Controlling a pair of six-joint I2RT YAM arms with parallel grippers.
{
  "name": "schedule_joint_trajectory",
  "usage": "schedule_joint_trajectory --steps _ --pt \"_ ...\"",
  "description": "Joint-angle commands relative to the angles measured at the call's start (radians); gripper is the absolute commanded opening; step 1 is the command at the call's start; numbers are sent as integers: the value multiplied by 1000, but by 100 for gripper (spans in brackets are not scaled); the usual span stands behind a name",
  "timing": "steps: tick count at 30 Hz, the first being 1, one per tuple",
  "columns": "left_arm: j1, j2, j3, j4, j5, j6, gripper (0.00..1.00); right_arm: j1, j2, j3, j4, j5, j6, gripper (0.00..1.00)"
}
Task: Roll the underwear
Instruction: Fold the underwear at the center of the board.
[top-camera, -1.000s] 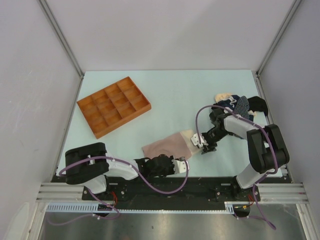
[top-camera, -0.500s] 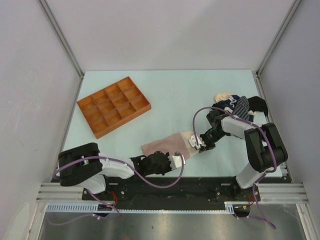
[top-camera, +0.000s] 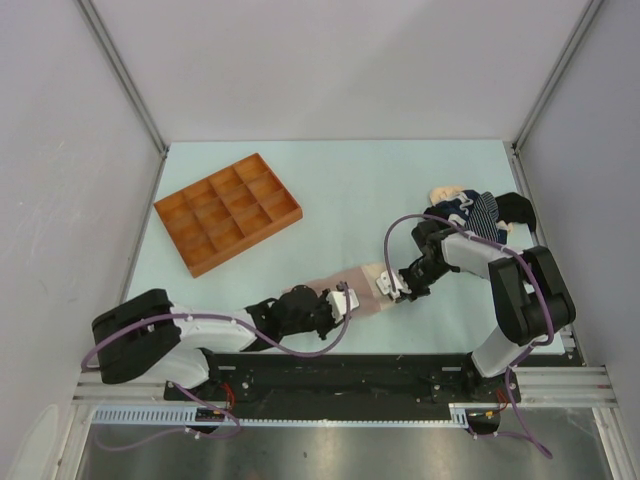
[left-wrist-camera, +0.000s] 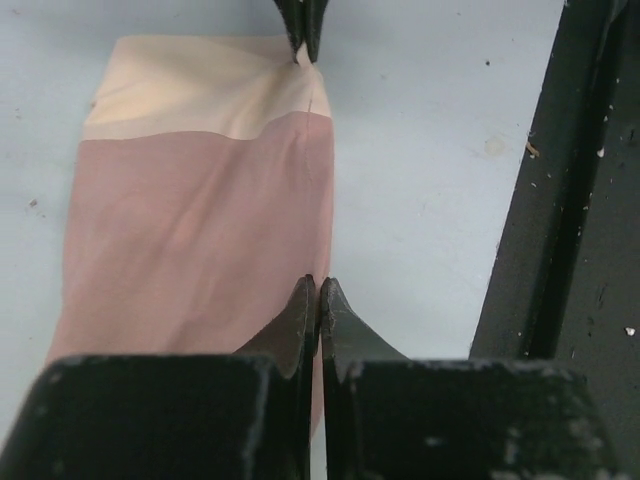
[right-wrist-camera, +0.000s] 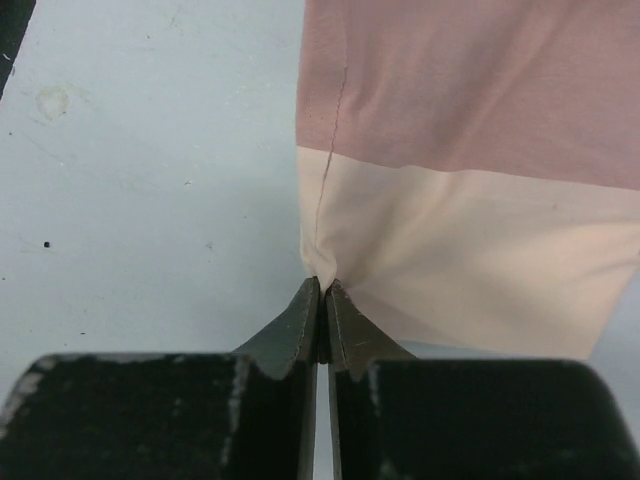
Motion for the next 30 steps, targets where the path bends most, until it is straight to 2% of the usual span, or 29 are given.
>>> schedule_joint_trajectory --steps 1,14,30 --pt "52 -56 -13 9 84 -43 0 4 -15 22 -30 13 40 5" --pt "189 -34 39 -70 203 -40 0 19 74 206 -182 -60 163 0" --pt "317 25 129 -90 254 -34 1 -1 168 317 -180 -60 288 0"
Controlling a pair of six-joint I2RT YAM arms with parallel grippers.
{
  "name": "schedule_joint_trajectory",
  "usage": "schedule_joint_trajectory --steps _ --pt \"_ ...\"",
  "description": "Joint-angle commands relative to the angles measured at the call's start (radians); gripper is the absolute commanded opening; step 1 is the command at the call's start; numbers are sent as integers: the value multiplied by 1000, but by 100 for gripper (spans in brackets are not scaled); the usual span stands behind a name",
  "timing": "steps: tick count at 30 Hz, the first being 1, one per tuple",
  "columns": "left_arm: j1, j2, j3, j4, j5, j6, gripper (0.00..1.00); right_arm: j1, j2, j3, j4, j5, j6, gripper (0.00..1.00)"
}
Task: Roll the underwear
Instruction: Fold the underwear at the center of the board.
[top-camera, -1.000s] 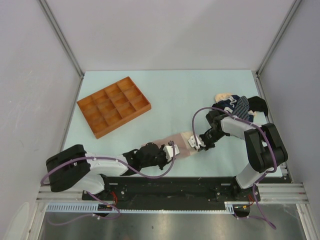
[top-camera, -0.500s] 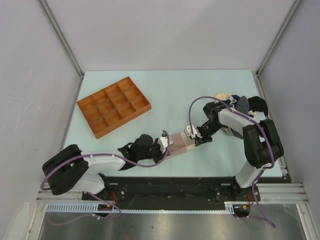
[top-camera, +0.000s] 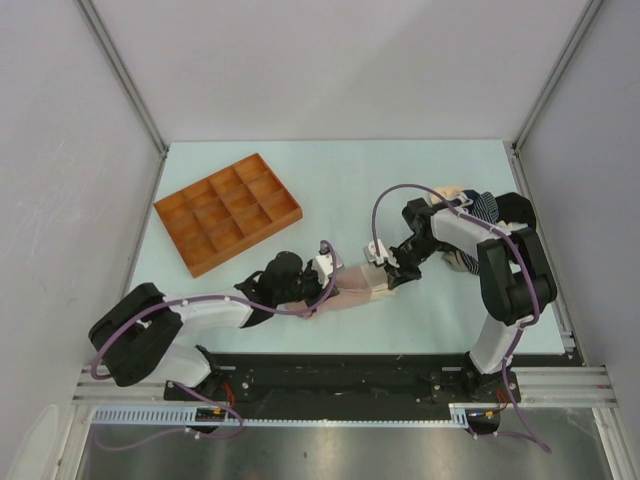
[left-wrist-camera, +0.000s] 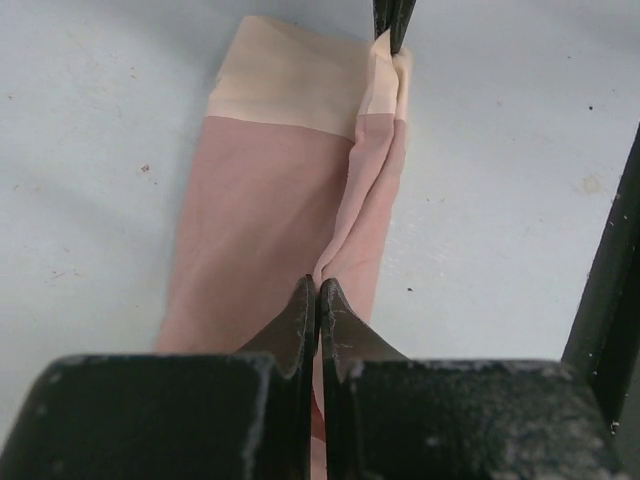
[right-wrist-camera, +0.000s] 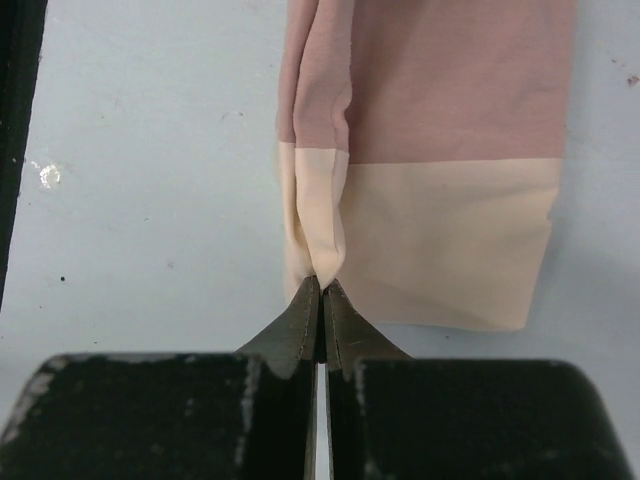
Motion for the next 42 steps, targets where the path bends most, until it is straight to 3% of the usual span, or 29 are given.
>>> schedule_joint_trajectory --steps 1,23,42 --pt "28 38 59 6 33 -2 0 -10 24 51 5 -31 74 0" --pt "128 172 142 -29 25 -43 1 -10 71 89 196 44 359 5" --pt "133 253 217 -141 -82 -97 0 -27 -45 89 301 29 521 25"
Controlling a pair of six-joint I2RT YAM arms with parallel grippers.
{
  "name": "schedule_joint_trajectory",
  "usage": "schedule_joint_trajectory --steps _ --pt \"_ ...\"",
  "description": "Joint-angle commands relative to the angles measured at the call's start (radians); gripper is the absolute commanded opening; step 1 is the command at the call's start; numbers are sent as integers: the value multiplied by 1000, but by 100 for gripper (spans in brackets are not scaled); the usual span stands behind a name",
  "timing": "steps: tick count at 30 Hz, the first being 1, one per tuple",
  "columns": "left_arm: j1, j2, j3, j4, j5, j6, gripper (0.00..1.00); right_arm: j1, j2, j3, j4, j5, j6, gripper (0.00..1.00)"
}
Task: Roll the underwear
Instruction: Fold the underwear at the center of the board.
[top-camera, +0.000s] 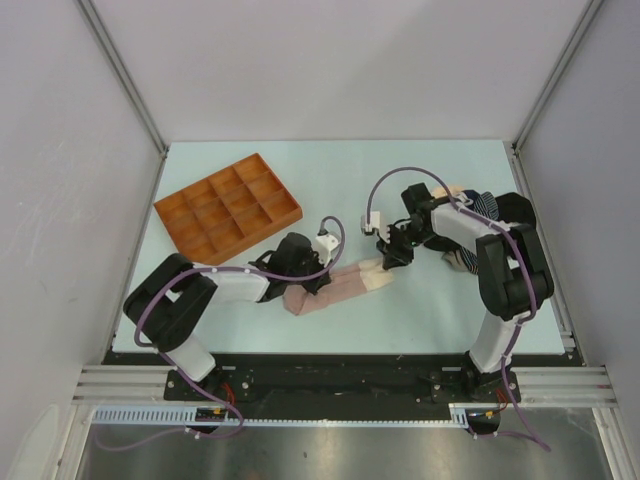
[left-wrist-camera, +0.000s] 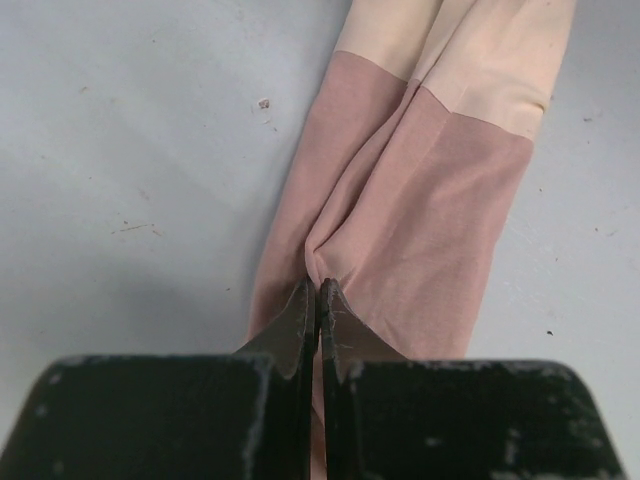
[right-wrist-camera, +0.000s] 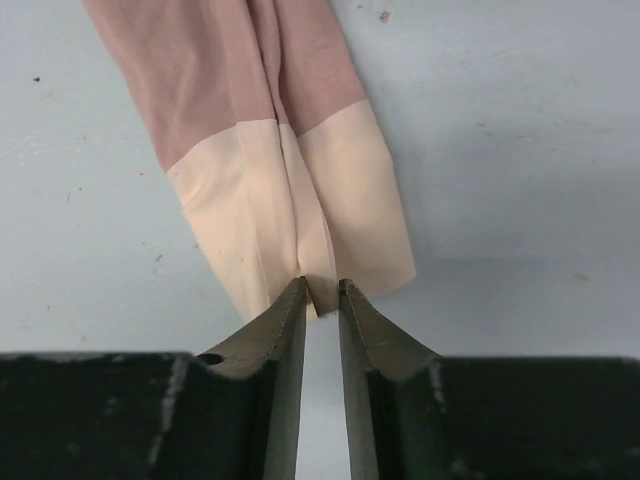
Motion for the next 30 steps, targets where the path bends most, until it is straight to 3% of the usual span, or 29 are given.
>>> schedule_joint_trajectory --steps 1,7,15,23,30 --pt "9 9 42 -14 -34 -38 0 -7 -105 34 31 -37 38 26" --pt "9 27 63 -38 -55 -48 0 49 -154 34 8 -36 24 32" --pt "8 38 79 -51 -87 -78 1 164 -99 34 -7 -2 -19 27" --pt "9 41 74 -35 -100 -122 8 204 -82 -37 117 46 -51 27" --pt "9 1 33 63 -65 -122 0 194 -117 -63 163 21 -52 27"
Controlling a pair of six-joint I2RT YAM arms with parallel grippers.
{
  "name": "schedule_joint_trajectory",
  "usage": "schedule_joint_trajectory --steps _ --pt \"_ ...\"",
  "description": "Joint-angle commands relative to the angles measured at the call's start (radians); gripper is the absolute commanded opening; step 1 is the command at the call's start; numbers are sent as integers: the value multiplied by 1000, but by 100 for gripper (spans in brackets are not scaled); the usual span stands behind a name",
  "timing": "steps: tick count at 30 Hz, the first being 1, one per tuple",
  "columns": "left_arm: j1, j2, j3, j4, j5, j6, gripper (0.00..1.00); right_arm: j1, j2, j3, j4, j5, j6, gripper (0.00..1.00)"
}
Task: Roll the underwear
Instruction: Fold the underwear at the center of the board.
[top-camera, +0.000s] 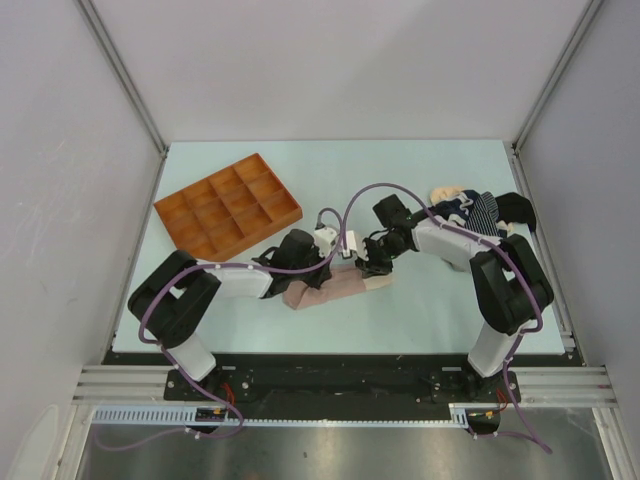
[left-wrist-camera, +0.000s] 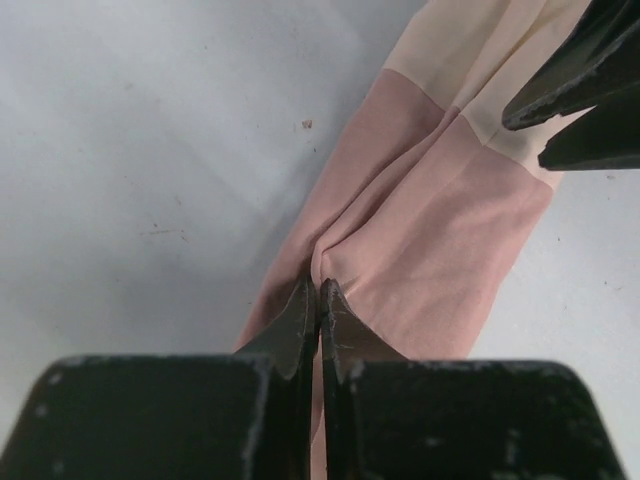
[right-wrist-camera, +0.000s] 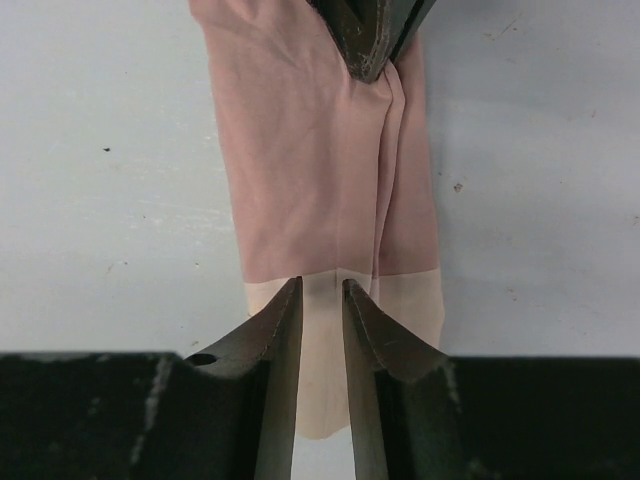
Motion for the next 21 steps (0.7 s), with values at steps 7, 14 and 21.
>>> schedule_joint_trajectory --steps 7,14,21 --pt "8 -119 -29 113 49 41 0 -54 -86 0 17 -102 -18 28" --pt "10 -78 26 44 40 67 0 -67 -89 0 -9 -122 -51 28" --pt "21 -1 49 29 0 54 0 -53 -101 0 -54 -143 -143 29"
